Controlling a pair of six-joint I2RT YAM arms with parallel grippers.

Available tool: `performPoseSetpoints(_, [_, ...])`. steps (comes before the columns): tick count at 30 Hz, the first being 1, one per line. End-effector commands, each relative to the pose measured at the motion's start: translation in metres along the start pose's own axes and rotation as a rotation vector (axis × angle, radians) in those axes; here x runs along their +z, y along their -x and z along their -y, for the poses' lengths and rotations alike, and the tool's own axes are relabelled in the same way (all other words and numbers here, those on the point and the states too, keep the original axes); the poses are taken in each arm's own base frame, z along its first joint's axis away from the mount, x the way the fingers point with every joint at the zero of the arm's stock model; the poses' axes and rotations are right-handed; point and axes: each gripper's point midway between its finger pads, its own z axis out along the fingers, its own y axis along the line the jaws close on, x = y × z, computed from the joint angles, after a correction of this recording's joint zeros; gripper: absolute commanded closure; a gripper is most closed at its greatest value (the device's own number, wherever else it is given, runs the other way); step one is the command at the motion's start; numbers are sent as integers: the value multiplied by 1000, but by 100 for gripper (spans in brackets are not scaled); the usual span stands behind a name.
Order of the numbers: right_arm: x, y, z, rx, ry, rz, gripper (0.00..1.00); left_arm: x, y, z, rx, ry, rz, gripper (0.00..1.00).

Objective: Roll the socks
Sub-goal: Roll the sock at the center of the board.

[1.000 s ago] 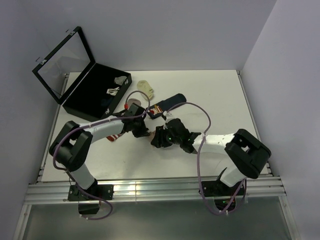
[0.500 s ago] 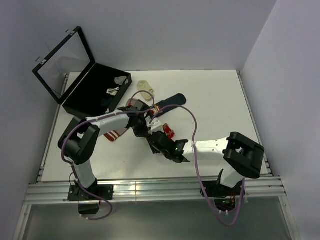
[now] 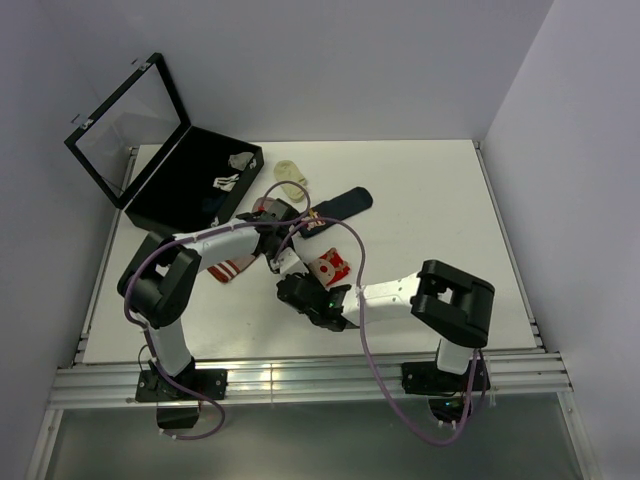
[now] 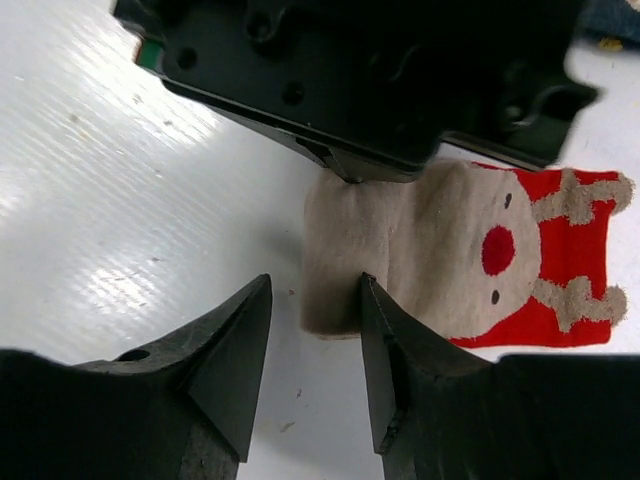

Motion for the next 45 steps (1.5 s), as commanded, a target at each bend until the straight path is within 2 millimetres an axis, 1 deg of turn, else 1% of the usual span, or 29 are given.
performPoseSetpoints(1, [10,6,-4,-12,-29,18,53,11,-14,-20,28,80,-56,100])
performPoseSetpoints(5, [20,-16,-1,-29,-57,-32,56,8,-15,-18,30,68,-57,100])
performPoseSetpoints(6, [22,-25,0,-32,-60,-50,58,7,-14,-17,29,59,-51,100])
performPoseSetpoints(8, [24,-34,2,-5,-69,-70,62,5,-14,-16,31,48,-47,100])
performPoseSetpoints(10, [25,-50,6,22,-66,-101,72,1,-12,-14,31,31,-31,100])
performPoseSetpoints(11, [26,-54,8,41,-58,-114,83,-4,-9,-11,29,15,-20,100])
performPoseSetpoints(13, [23,-65,11,81,-41,-133,95,-6,-6,-10,8,-5,2,96])
performPoseSetpoints(14, [23,-67,10,104,-9,-143,100,-15,0,-5,-2,-37,29,92])
performPoseSetpoints(15, [19,-68,8,137,20,-137,100,-15,3,-5,-13,-58,51,84])
performPoseSetpoints(16, [17,-70,8,155,41,-139,100,-19,6,-3,-28,-74,68,81])
performPoseSetpoints(17, [13,-78,1,172,102,-163,100,-28,11,1,-38,-103,94,78])
performPoseSetpoints(18, [12,-70,0,210,134,-142,100,-30,13,-2,-51,-105,105,72])
performPoseSetpoints(19, [10,-69,-2,227,161,-140,100,-33,18,1,-66,-126,123,69])
performPoseSetpoints(20, [7,-74,-5,240,197,-149,100,-41,21,4,-73,-146,142,66])
performPoseSetpoints(21, [4,-65,-12,280,274,-134,100,-42,22,1,-86,-148,151,59])
performPoseSetpoints(23, [0,-66,-16,340,344,-145,100,-51,27,4,-110,-182,178,52])
performPoseSetpoints(24, [-2,-57,-19,397,413,-137,100,-51,26,0,-119,-179,183,45])
performPoseSetpoints(26, [-4,-55,-18,446,464,-144,100,-55,24,0,-131,-211,199,38])
performPoseSetpoints(27, [-6,-47,-20,472,503,-126,100,-56,24,1,-131,-230,203,36])
performPoseSetpoints(29, [-13,-41,-21,552,590,-137,100,-57,18,3,-135,-267,192,35])
performPoseSetpoints(30, [-15,-33,-21,602,628,-120,100,-53,15,1,-137,-283,193,35])
performPoseSetpoints(32, [-19,-30,-17,674,699,-131,100,-48,5,-5,-143,-298,168,35])
performPoseSetpoints(34, [-22,-24,-17,739,767,-136,100,-46,1,-2,-156,-334,162,37])
performPoseSetpoints(35, [-19,-23,-12,769,768,-139,100,-42,-3,-7,-162,-334,157,38])
performPoseSetpoints(38, [-15,-27,-9,845,802,-178,100,-38,-7,-6,-161,-359,148,42])
performPoseSetpoints(40, [-13,-25,-7,887,816,-180,100,-35,-10,-7,-163,-361,137,44])
performPoseSetpoints(41, [-13,-30,-8,905,826,-201,100,-35,-9,-4,-160,-380,141,45])
performPoseSetpoints(42, [-11,-27,-5,927,830,-194,100,-33,-10,-5,-163,-379,139,46])
performPoseSetpoints(45, [-7,-32,-3,970,825,-216,100,-29,-11,-6,-166,-382,137,50])
